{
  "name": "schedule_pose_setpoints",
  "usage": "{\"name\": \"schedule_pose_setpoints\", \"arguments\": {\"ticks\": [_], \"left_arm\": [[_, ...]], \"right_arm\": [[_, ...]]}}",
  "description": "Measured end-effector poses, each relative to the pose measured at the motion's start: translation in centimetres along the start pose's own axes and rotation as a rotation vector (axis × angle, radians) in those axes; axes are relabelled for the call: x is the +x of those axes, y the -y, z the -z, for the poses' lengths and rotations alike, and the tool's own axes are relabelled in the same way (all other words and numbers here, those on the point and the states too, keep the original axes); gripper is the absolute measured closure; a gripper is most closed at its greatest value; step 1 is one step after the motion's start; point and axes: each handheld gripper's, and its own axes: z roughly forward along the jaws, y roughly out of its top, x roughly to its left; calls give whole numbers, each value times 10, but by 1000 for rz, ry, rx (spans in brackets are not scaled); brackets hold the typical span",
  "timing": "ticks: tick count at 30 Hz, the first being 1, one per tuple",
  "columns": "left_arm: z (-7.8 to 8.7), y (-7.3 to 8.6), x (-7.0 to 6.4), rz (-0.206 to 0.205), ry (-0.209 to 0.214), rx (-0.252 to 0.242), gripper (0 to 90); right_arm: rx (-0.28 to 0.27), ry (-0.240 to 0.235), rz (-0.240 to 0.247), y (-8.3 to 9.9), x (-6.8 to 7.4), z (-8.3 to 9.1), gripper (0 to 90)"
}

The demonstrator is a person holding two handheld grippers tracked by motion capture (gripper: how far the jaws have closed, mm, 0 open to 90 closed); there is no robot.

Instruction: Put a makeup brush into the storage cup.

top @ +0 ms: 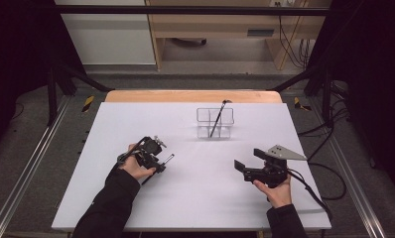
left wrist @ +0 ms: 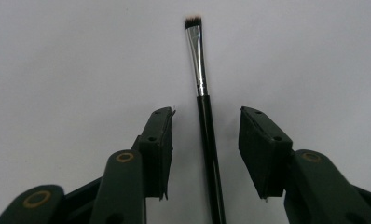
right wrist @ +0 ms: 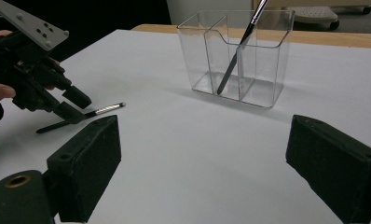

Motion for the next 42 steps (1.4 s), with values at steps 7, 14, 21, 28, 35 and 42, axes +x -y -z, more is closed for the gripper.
{"name": "schedule_pose_setpoints", "arguments": {"ticks": [7,14,21,28,35,42], "left_arm": [[-2,0,-1,-13,13,24,664],[-1,1,-4,-6,4,46,740],[-2,1,-8,-4,-10,56,804],[-2,1,-9,-10,-12,59,830],[-1,1,-9,-28,-8,53,832],[1,2,-9,-41,8,49,832]], "right_arm": [[-1,-2,-2,0,0,0,106],[2,-4,-4,0,0,0,105],[5,-5,-6,0,0,-1,105],[9,-7,-9,0,0,-1,104],[10,-7,-10,0,0,-1,104],[9,-8,-11,0,0,-1,104]]}}
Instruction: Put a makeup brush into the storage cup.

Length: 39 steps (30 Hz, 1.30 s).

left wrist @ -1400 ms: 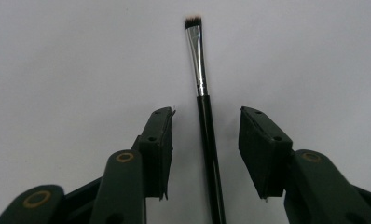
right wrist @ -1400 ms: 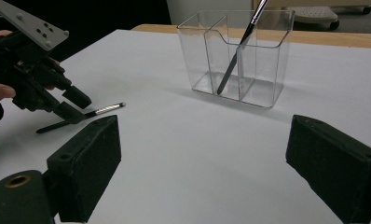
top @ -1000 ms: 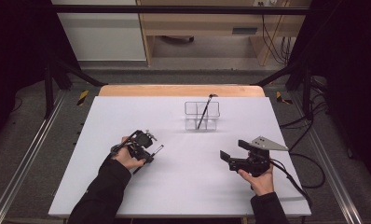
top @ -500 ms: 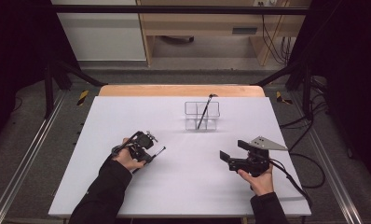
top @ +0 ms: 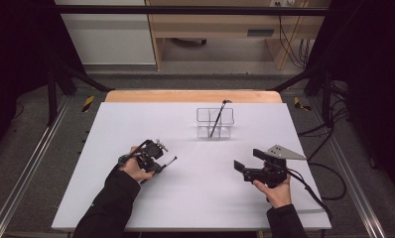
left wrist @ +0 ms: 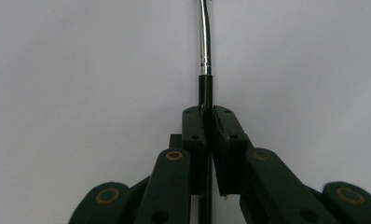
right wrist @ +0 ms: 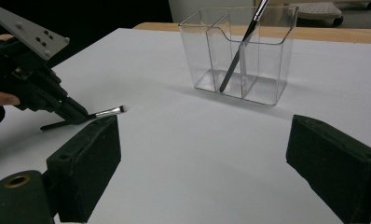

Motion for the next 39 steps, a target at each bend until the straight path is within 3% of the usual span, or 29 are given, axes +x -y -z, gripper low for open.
{"name": "schedule_pose_setpoints", "arguments": {"ticks": [12,24,39], "left_arm": [[22,4,-8,-3,-28,-135,832],[34,7,-16,-14,-27,-203,833],[44,13,-31,50,-27,-350,833]], "right_arm": [[-4,-1,-6,0,0,0,104],[-6,-6,-9,0,0,0,104],[-21,-20,-32,-1,3,0,102]]}}
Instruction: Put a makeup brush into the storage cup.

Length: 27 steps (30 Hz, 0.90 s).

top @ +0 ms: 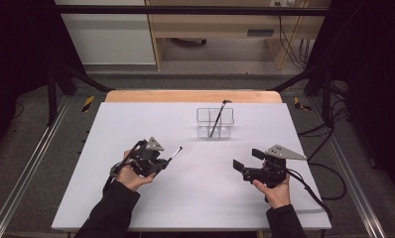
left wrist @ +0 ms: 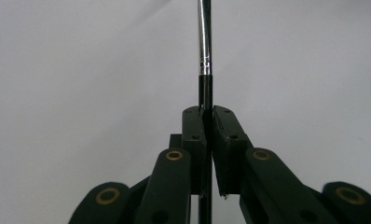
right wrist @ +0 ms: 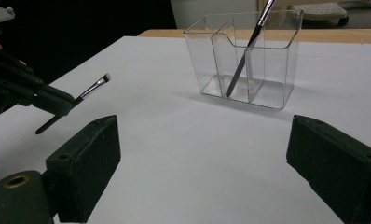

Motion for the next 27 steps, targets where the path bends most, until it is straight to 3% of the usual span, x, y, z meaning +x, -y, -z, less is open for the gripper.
{"name": "schedule_pose_setpoints", "arguments": {"ticks": [8,27], "left_arm": [[6,1,-7,19,-5,-91,833],[2,-3,-30,54,18,-201,833]], "right_arm": [[-5,-8,-6,-1,2,-2,99],[-35,-23,-16,-7,13,-5,89]]}}
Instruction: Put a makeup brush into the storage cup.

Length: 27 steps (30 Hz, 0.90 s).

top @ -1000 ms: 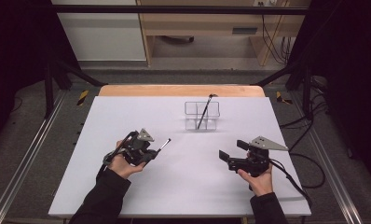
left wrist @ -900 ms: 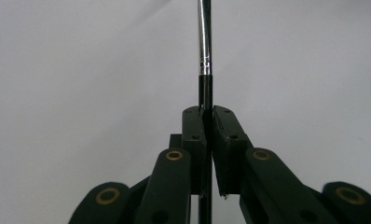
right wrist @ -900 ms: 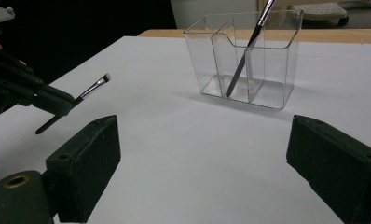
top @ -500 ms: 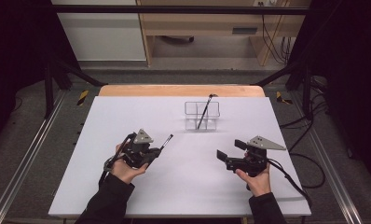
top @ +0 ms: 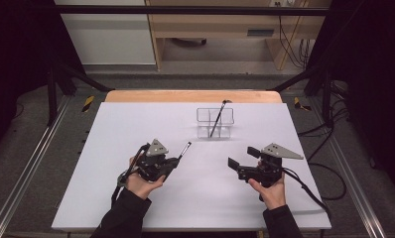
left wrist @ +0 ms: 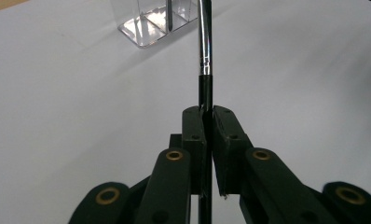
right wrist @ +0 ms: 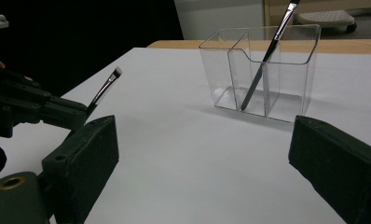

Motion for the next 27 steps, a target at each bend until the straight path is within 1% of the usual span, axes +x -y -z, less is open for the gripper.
{"name": "schedule_pose_setpoints", "arguments": {"ticks": [7,12,21,27], "left_arm": [[-1,0,-8,12,6,-33,833],[-2,1,-9,31,15,-49,833],[-4,6,-13,52,23,-90,833],[-5,7,-16,60,21,-112,833]], "right_arm": [[-12,4,-6,-2,4,-1,90],[-10,2,-7,-3,8,-6,94],[-10,-6,-21,-6,16,-15,95],[-12,-22,-33,-9,23,-24,109]]}}
